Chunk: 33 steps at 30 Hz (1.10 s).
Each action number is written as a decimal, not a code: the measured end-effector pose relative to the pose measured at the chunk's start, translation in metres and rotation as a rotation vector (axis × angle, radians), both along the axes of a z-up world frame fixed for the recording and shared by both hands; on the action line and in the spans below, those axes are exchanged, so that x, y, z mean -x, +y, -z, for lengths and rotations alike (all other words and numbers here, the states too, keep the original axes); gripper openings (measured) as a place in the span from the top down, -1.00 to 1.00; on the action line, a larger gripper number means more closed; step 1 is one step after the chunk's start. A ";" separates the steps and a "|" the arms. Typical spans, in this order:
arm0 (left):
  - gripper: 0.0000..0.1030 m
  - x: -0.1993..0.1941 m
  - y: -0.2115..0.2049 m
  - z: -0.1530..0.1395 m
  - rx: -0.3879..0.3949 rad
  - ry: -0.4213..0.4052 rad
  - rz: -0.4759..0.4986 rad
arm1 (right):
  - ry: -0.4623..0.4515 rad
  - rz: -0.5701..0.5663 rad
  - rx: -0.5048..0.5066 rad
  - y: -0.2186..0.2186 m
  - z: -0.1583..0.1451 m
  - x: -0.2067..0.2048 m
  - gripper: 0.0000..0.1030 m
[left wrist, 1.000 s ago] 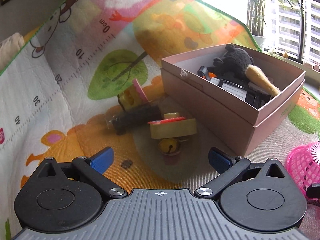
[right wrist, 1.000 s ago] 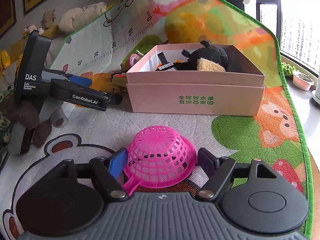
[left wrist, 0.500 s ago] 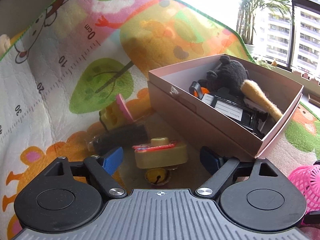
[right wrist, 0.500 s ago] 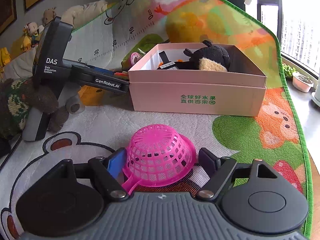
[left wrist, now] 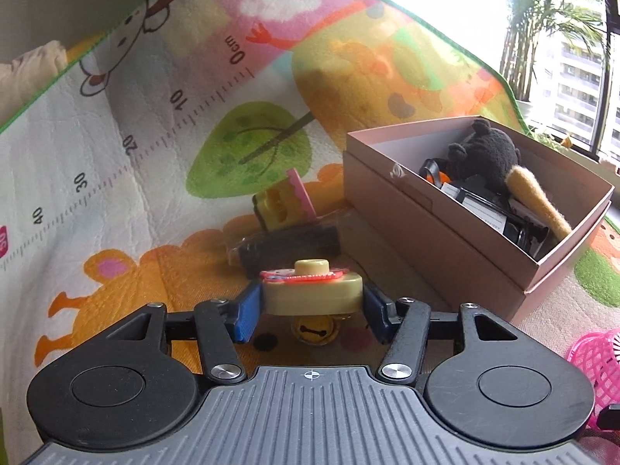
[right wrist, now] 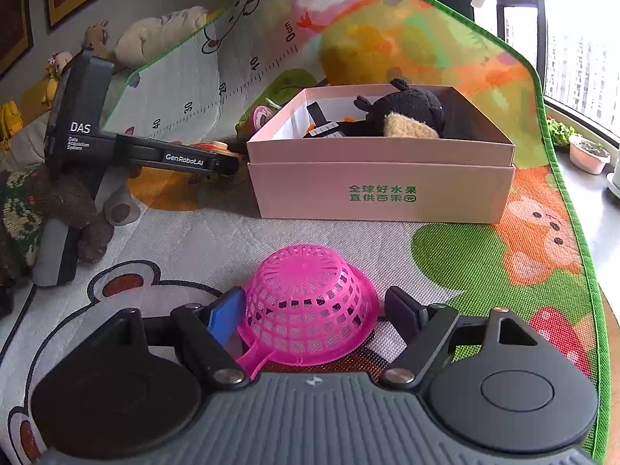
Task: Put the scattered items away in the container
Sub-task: 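Carry the Hello Kitty toy and pink strainer toward the pink box with both tools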
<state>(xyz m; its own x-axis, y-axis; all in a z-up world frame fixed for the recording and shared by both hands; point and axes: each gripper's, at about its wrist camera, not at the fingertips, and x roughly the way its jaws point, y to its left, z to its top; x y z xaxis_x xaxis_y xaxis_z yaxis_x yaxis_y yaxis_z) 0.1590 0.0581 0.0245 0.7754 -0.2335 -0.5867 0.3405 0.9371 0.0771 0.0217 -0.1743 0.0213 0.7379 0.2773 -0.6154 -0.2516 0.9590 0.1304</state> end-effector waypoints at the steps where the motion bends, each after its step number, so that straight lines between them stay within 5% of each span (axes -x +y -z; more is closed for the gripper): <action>1: -0.17 0.006 0.002 -0.002 0.001 -0.003 0.004 | 0.000 0.000 0.000 0.000 0.000 0.000 -0.54; 14: -0.18 0.112 -0.018 -0.009 0.100 0.107 0.160 | 0.001 -0.001 0.010 0.001 0.000 0.000 -0.55; 22: -0.20 0.137 -0.026 0.004 0.058 0.123 0.159 | 0.003 -0.008 0.022 0.003 0.001 0.000 -0.60; 33: -0.63 0.157 -0.019 0.008 -0.041 0.078 0.105 | 0.019 -0.026 0.093 0.006 -0.001 0.008 -0.89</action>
